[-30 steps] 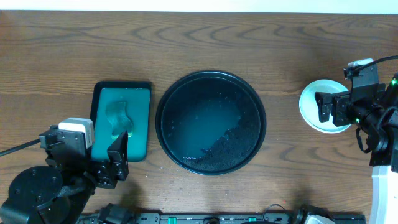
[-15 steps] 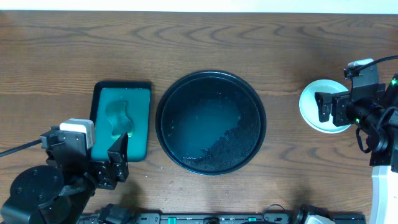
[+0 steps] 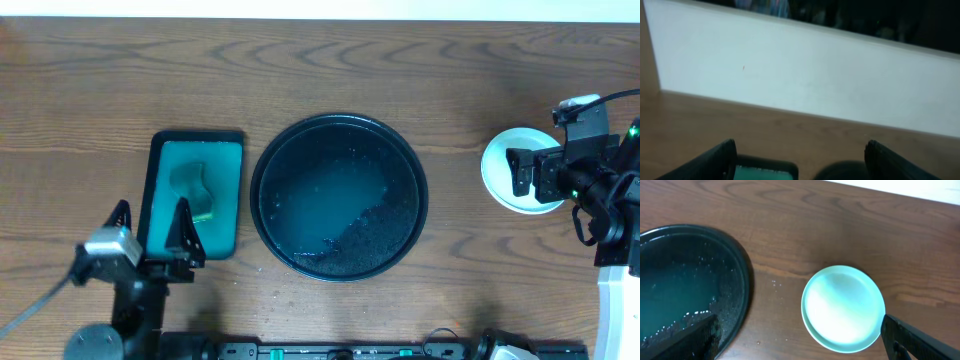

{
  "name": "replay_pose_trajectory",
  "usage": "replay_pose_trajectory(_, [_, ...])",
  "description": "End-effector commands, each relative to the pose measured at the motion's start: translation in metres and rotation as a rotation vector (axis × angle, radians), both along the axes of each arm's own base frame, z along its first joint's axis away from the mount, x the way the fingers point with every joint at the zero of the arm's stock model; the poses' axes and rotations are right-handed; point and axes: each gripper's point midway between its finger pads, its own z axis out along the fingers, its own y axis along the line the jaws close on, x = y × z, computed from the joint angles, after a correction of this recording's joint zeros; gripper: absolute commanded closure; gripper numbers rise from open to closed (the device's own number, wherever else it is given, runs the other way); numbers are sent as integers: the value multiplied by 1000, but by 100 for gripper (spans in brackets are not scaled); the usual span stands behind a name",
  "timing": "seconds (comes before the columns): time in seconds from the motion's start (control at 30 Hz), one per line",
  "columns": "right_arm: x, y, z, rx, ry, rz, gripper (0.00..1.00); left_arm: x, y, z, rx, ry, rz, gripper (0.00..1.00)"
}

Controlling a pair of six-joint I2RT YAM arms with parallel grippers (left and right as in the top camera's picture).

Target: Clean dirty plates on tray and stack at the side

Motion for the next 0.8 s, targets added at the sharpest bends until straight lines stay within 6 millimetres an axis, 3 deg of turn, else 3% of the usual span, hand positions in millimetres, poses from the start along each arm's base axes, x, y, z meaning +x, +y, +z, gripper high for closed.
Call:
replay_pose_trajectory(0.0, [0, 5, 2, -11, -4, 23, 1, 0, -4, -20, -9, -50, -29, 18])
replay_pose_trajectory(0.37, [0, 5, 2, -11, -4, 23, 1, 38, 12, -79, -8, -68, 36, 18])
replay_pose_trajectory(0.77, [0, 5, 2, -11, -4, 23, 1, 50, 20, -115, -17, -69, 72, 18])
